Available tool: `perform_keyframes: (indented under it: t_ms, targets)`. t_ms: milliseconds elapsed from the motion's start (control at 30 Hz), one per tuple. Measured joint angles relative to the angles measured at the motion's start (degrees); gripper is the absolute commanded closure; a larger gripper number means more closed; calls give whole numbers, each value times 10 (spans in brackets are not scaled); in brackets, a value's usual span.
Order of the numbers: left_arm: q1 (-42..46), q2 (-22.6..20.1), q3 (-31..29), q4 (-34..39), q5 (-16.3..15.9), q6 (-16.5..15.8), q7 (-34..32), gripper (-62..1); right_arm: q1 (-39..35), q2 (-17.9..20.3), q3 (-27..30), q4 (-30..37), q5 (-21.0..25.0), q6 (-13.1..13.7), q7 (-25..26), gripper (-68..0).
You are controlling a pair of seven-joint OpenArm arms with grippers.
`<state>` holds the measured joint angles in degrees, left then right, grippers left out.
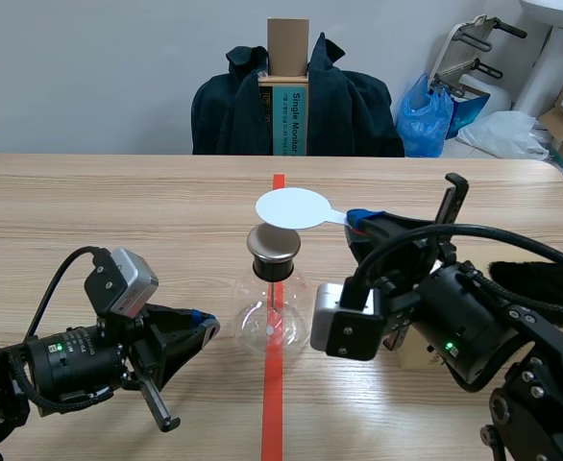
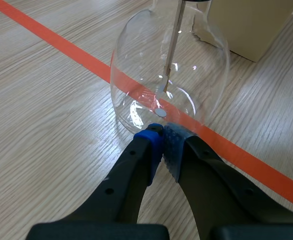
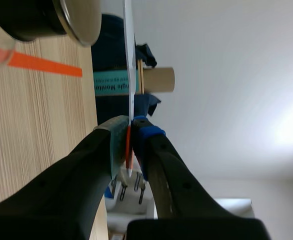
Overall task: Do the electroscope experiment.
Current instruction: 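Move the plate toward and away from the electroscope, then put the plate down on the right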
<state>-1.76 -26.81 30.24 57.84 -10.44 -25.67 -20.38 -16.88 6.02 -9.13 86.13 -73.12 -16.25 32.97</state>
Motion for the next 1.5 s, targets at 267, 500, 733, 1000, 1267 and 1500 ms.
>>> perform_keyframes:
  t_ms: [267, 500, 733, 1000, 1267, 1500]
  targets:
    - [0, 0, 0, 0, 0, 0, 0, -16, 0, 0, 0, 0, 0, 0, -84, -8]
    - [0, 0, 0, 0, 0, 0, 0, -16, 0, 0, 0, 0, 1, 0, -141, -8]
    - [0, 0, 0, 0, 0, 0, 0, -16, -17, 0, 4, 42, 64, 0, -180, -8]
    - [0, 0, 0, 0, 0, 0, 0, -16, -92, 0, 42, 155, 84, 0, -200, -8]
    - [0, 0, 0, 0, 0, 0, 0, -16, -185, 0, 50, 190, 100, 0, -251, -8]
    - [30, -31, -10, 49, 0, 0, 0, -16, -240, 0, 70, 190, 147, -19, -304, -9]
